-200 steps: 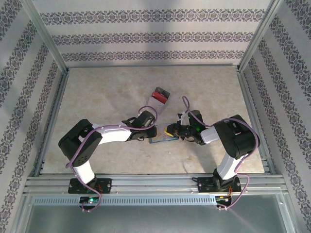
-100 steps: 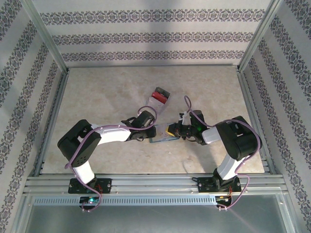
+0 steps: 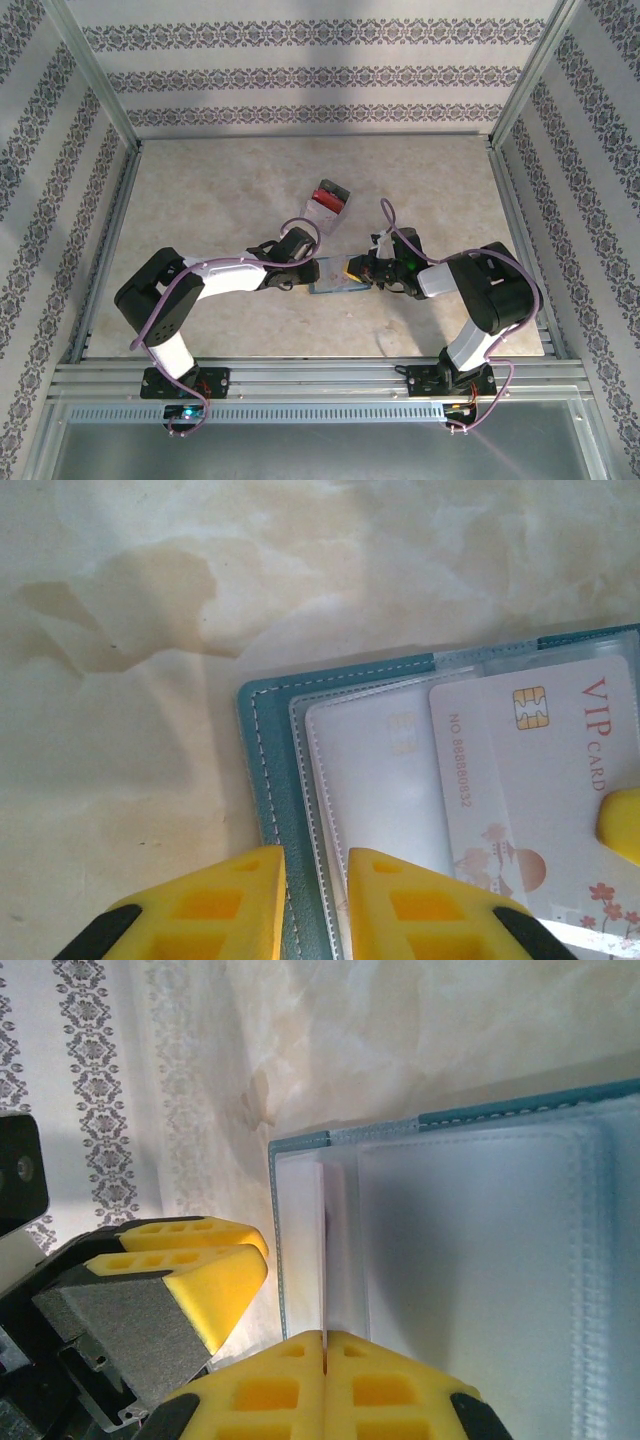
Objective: Take the credit cards out of the card holder
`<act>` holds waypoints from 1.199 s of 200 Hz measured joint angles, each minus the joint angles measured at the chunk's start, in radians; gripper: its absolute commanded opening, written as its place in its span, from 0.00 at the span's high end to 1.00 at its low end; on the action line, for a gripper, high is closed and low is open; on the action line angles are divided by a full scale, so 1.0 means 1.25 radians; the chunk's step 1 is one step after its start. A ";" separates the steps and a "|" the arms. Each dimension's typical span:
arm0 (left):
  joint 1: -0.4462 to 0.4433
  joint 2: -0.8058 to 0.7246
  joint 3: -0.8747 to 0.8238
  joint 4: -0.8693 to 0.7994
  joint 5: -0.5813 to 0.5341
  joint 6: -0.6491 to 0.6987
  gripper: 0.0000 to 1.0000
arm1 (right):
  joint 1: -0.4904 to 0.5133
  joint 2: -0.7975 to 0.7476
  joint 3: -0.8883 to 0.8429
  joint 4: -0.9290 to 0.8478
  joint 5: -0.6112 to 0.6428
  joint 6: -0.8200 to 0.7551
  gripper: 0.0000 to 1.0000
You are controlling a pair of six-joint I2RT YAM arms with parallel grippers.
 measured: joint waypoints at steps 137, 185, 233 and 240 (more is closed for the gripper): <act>0.000 -0.006 0.008 0.011 0.038 0.024 0.81 | 0.018 -0.037 0.000 -0.065 0.017 -0.039 0.98; 0.000 0.019 0.008 0.011 0.045 0.020 0.86 | 0.018 -0.037 0.001 -0.074 0.018 -0.048 0.97; 0.000 0.020 0.004 0.012 0.045 0.015 0.89 | 0.015 -0.049 0.001 -0.092 0.020 -0.056 0.98; 0.000 0.020 0.002 0.013 0.045 0.014 0.89 | 0.013 -0.054 0.001 -0.096 0.020 -0.057 0.98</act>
